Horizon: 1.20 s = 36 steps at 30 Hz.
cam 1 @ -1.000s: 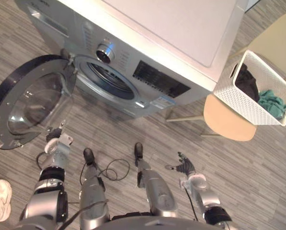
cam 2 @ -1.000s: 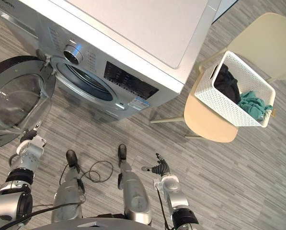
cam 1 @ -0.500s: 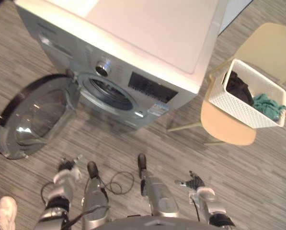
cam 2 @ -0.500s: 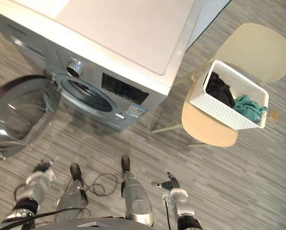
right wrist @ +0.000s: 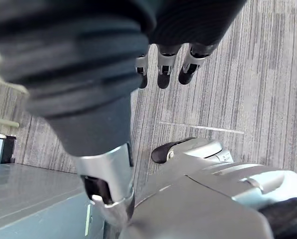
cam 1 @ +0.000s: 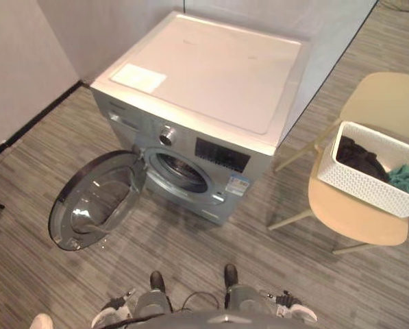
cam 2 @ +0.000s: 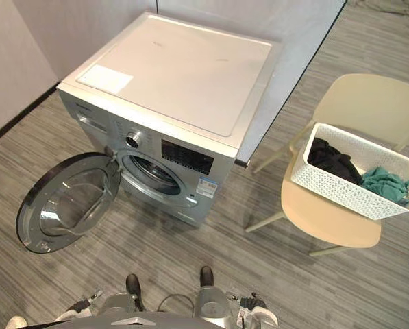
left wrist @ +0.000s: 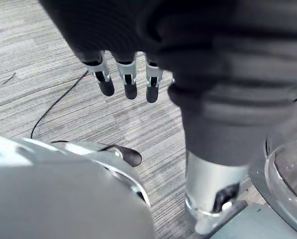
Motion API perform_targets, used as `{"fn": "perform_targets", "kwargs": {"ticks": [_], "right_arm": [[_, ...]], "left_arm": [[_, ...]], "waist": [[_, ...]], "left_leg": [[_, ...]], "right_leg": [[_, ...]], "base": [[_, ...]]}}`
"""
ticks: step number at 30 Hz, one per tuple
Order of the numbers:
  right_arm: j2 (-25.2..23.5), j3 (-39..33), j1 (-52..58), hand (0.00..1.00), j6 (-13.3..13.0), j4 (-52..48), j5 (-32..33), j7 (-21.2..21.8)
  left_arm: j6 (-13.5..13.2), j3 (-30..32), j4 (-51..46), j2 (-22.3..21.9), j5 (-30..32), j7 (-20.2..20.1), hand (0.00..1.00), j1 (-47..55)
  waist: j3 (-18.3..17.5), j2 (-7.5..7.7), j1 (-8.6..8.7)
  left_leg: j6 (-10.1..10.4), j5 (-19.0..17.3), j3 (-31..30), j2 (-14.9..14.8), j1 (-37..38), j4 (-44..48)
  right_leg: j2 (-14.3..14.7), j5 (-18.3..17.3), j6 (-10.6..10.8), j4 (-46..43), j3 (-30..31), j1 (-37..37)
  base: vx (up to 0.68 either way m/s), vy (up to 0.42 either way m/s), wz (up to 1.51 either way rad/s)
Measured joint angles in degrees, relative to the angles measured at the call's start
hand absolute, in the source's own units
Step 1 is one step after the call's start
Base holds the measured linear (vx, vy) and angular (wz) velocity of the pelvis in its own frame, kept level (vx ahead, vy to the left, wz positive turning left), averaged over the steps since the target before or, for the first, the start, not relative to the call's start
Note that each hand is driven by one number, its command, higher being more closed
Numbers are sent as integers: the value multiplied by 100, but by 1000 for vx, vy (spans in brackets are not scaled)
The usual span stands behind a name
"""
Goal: Pick up the laundry basket with both hands and put the clothes into the washing machine.
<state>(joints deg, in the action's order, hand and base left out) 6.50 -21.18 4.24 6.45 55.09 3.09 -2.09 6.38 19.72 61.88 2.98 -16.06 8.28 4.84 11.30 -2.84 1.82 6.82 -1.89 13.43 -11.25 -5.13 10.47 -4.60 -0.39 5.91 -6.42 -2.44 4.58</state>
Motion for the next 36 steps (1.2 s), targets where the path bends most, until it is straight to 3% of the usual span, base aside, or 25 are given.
{"fn": "perform_targets", "kwargs": {"ticks": [2, 4, 6, 7, 8, 9, 12, 13, 14, 15, 17, 19, 20, 21, 24, 25, 26, 27, 28, 31, 34, 36], "right_arm": [[-21, -163, -14, 0, 0, -15, 3, -24], [-144, -362, -52, 0, -4, -33, 89, -88], [-183, -646, -99, 0, -17, -36, 363, -114], [-221, -658, -65, 0, -20, -97, 596, -170], [-305, -682, -17, 0, -46, -284, 817, -215], [-409, -716, -34, 0, -79, -330, 924, -224], [-737, -694, 36, 0, -127, -528, 1130, -226], [-764, -690, 48, 0, -127, -529, 1129, -227], [-826, -668, 107, 0, -130, -554, 1159, -225], [-853, -676, 143, 0, -131, -635, 1239, -223], [-946, -824, 172, 0, -160, -686, 1241, -220], [-1004, -1070, 187, 0, -179, -665, 1233, -220], [-1024, -1130, 171, 0, -180, -680, 1234, -221], [-997, -1167, 227, 0, -162, -597, 1222, -226], [-875, -1167, 351, 0, -116, -359, 1022, -229], [-821, -1183, 350, 0, -109, -217, 975, -231], [-824, -1245, 335, 0, -97, -168, 956, -237], [-776, -1287, 273, 0, -93, -126, 836, -235], [-693, -1337, 202, 0, -101, -103, 770, -238], [-589, -1492, -74, 0, -52, 164, 779, -239], [-575, -1229, -216, 0, -44, 212, 784, -239], [-683, -906, -273, 0, -112, 216, 852, -241]], "left_arm": [[-2, 87, -5, -80, 10, -16, 0, 50], [-11, 211, -19, -136, 13, -60, 0, 26], [-11, 436, -17, -265, 45, -117, 0, 54], [-11, 449, -16, -322, 58, -129, 0, 157], [-12, 539, -18, -421, 60, -134, 0, 205], [-12, 565, -30, -383, 69, -141, 0, 201], [-23, 551, -95, -211, 310, -109, 0, 166], [-21, 536, -99, -186, 358, -99, 0, 151], [-21, 490, -142, -139, 504, -87, 0, 147], [-20, 477, -214, -133, 574, -85, 0, 133], [-32, 478, -285, -144, 756, -90, 0, 12], [-40, 525, -297, -282, 834, -104, 0, -182], [-63, 557, -338, -323, 850, -107, 0, -233], [-107, 532, -436, -408, 850, -108, 0, -272], [-146, 503, -508, -468, 852, -118, 0, -286], [-145, 572, -515, -459, 856, -111, 0, -269], [-148, 634, -530, -452, 876, -103, 0, -271], [-129, 784, -484, -493, 908, -102, 0, -315], [-126, 822, -387, -593, 938, -110, 0, -337], [-123, 669, -122, -629, 970, -102, 0, -376], [-122, 429, -53, -514, 1019, -96, 0, -375], [-99, 255, -50, -276, 1041, -76, 0, -364]], "waist": [[-51, -95, -5], [-119, -92, -27], [-84, -101, -63], [-121, -171, -59], [-179, -241, -37], [-211, -189, -45], [-353, 187, -13], [-343, 235, -12], [-346, 322, 12], [-324, 353, 58], [-283, 383, 105], [-283, 323, 116], [-249, 323, 110], [-259, 405, 161], [-276, 422, 111], [-306, 468, 96], [-331, 516, 80], [-347, 386, 54], [-371, 215, -35], [-456, 68, -47], [-484, 114, -85], [-443, 362, -37]], "left_leg": [[-29, 44, -88, 64, 24, 16], [9, 65, -174, 168, -13, 42], [43, -812, -146, 243, -290, 1693], [-11, -1057, -51, 197, -144, 1747], [-267, -1338, 18, 131, 3, 1511], [-244, -1331, 111, 176, 29, 1470], [-329, -1177, 630, 462, 175, 819], [-339, -1120, 736, 504, 247, 701], [-352, -981, 956, 582, 388, 434], [-363, -897, 1161, 577, 515, 273], [-359, -832, 1427, 508, 740, 123], [-367, -678, 1831, 221, 881, 69], [-336, -610, 1981, 138, 946, 11], [-248, -557, 2082, 54, 1038, -56], [-56, -445, 2254, -219, 1224, -95], [85, -403, 2396, -336, 1228, 0], [125, -404, 2462, -384, 1221, 62], [109, -369, 2524, -551, 1216, 68], [103, -363, 2452, -513, 1269, -243], [25, -78, 2129, -371, 1477, -781], [142, 54, 2128, -534, 1527, -702], [199, 90, 2098, -739, 1203, 43]], "right_leg": [[-41, -168, -1, -282, -36, 51], [-135, -174, -54, -369, -113, 205], [-234, -208, -34, -566, -55, 193], [-141, -219, -18, -582, 40, 141], [0, -222, -12, -641, 156, 190], [-35, -208, -34, -660, 264, 231], [-225, 1, -312, -599, 564, 656], [-248, 35, -345, -612, 610, 696], [-284, 207, -228, -702, 677, 781], [-281, 389, -4, -871, 558, 917], [-188, 498, -69, -1106, 275, 1058], [27, 840, -100, -1102, -39, 1170], [-56, 516, -367, -1742, -385, 1389], [-306, -54, -616, -2828, -863, 1552], [-744, -466, -584, -3637, -1088, 1438], [-1155, -481, -543, -3384, -1095, 1297], [-1189, -549, -419, -3153, -1124, 1224], [-880, -726, -523, -2756, -1427, 1069], [-545, -766, -588, -2163, -1404, 895], [45, -602, -510, -1058, -1226, 522], [297, -543, -518, -704, -1074, 438], [298, -548, -530, -658, -1091, 494]], "base": [[-35, 2, 21], [-18, 16, 18], [-32, 107, -10], [-55, 137, -42], [-76, 134, -48], [-116, 110, -53], [-79, 84, -67], [-30, 75, -84], [-52, 25, -89], [-52, 8, -92], [11, -43, -83], [56, -75, -88], [46, -121, -71], [42, -138, -42], [128, -227, -46], [162, -333, -64], [156, -432, -96], [69, -338, -116], [19, -287, -122], [-29, -123, -94], [-38, -113, -36], [-109, -125, -19]]}}
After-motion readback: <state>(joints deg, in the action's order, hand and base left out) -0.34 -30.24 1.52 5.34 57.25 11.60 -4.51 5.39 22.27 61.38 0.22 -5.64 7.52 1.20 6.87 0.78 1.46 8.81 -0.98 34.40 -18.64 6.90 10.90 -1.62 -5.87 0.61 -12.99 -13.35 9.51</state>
